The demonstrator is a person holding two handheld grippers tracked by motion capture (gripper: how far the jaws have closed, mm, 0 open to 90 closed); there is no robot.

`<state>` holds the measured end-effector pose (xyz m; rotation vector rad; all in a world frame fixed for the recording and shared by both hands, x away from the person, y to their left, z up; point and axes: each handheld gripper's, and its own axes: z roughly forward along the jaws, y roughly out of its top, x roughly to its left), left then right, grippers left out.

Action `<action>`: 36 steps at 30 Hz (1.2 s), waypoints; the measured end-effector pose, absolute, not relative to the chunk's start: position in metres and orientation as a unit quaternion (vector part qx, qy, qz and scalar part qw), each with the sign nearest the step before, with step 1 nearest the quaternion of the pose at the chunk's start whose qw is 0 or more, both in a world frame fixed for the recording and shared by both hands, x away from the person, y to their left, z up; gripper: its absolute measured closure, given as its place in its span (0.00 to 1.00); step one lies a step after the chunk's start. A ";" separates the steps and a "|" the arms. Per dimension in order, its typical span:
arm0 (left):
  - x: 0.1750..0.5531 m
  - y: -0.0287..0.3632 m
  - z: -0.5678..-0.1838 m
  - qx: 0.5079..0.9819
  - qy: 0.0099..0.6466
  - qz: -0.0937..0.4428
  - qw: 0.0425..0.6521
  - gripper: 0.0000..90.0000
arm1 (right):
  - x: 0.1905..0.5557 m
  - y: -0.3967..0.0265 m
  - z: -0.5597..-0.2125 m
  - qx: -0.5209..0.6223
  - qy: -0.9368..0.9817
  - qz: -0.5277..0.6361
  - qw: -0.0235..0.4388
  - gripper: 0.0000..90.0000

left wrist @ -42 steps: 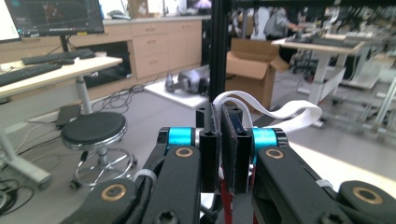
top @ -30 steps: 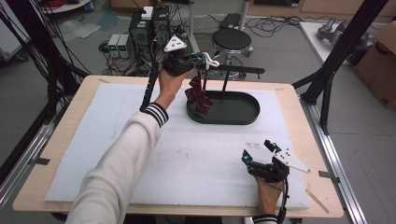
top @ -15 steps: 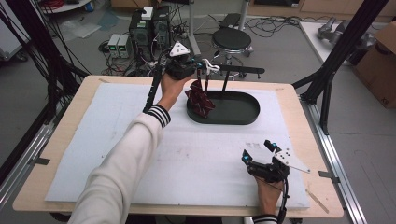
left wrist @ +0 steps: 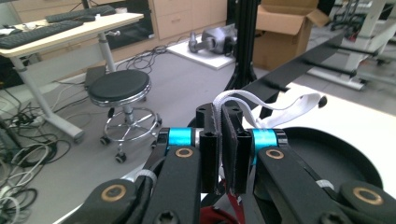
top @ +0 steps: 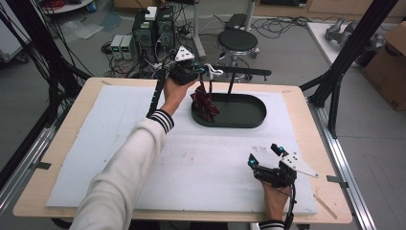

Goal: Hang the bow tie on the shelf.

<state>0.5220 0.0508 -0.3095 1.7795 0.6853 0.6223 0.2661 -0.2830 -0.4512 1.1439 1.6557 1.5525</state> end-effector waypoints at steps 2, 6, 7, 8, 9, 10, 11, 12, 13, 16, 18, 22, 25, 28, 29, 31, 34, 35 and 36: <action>0.521 0.052 -0.311 0.752 0.289 0.263 0.530 0.95 | 0.266 -0.283 -0.451 0.429 0.622 0.584 0.296 0.02; 0.520 0.051 -0.312 0.755 0.286 0.265 0.527 0.95 | 0.266 -0.283 -0.451 0.429 0.622 0.584 0.297 0.02; 0.520 0.051 -0.312 0.757 0.285 0.266 0.524 0.95 | 0.266 -0.283 -0.451 0.430 0.622 0.584 0.296 0.02; 0.520 0.050 -0.312 0.758 0.285 0.266 0.523 0.95 | 0.266 -0.283 -0.451 0.430 0.622 0.584 0.295 0.02; 0.519 0.050 -0.312 0.760 0.284 0.267 0.520 0.95 | 0.266 -0.283 -0.451 0.429 0.622 0.584 0.296 0.02; 0.519 0.050 -0.312 0.762 0.283 0.268 0.517 0.95 | 0.266 -0.283 -0.451 0.429 0.622 0.584 0.296 0.02; 0.519 0.049 -0.313 0.763 0.284 0.270 0.514 0.95 | 0.266 -0.283 -0.451 0.429 0.622 0.584 0.296 0.02; 0.519 0.049 -0.313 0.765 0.284 0.270 0.511 0.95 | 0.266 -0.283 -0.451 0.429 0.622 0.584 0.296 0.02; 0.519 0.049 -0.314 0.766 0.283 0.270 0.510 0.95 | 0.266 -0.283 -0.451 0.429 0.623 0.584 0.295 0.02; 0.517 0.048 -0.315 0.770 0.281 0.274 0.503 0.95 | 0.266 -0.283 -0.451 0.429 0.623 0.584 0.295 0.02; 0.517 0.048 -0.316 0.774 0.283 0.275 0.496 0.95 | 0.266 -0.283 -0.451 0.429 0.622 0.585 0.295 0.02; 0.517 0.049 -0.318 0.776 0.293 0.266 0.491 0.94 | 0.266 -0.283 -0.451 0.429 0.623 0.584 0.295 0.02; 0.517 0.051 -0.319 0.774 0.303 0.263 0.490 0.84 | 0.266 -0.283 -0.451 0.429 0.622 0.584 0.294 0.02; 0.517 0.053 -0.320 0.775 0.307 0.259 0.487 0.77 | 0.266 -0.283 -0.451 0.429 0.622 0.585 0.295 0.02; 0.517 0.054 -0.322 0.774 0.309 0.256 0.490 0.77 | 0.266 -0.283 -0.451 0.429 0.622 0.585 0.295 0.02; 0.516 0.058 -0.324 0.774 0.313 0.249 0.490 0.67 | 0.266 -0.283 -0.451 0.429 0.622 0.585 0.295 0.02; 0.512 0.070 -0.328 0.769 0.312 0.247 0.501 0.59 | 0.266 -0.284 -0.451 0.429 0.621 0.586 0.293 0.02; 0.512 0.070 -0.328 0.769 0.312 0.247 0.501 0.55 | 0.266 -0.284 -0.451 0.429 0.621 0.587 0.292 0.02; 0.510 0.074 -0.329 0.768 0.312 0.241 0.505 0.51 | 0.266 -0.283 -0.451 0.429 0.621 0.587 0.292 0.02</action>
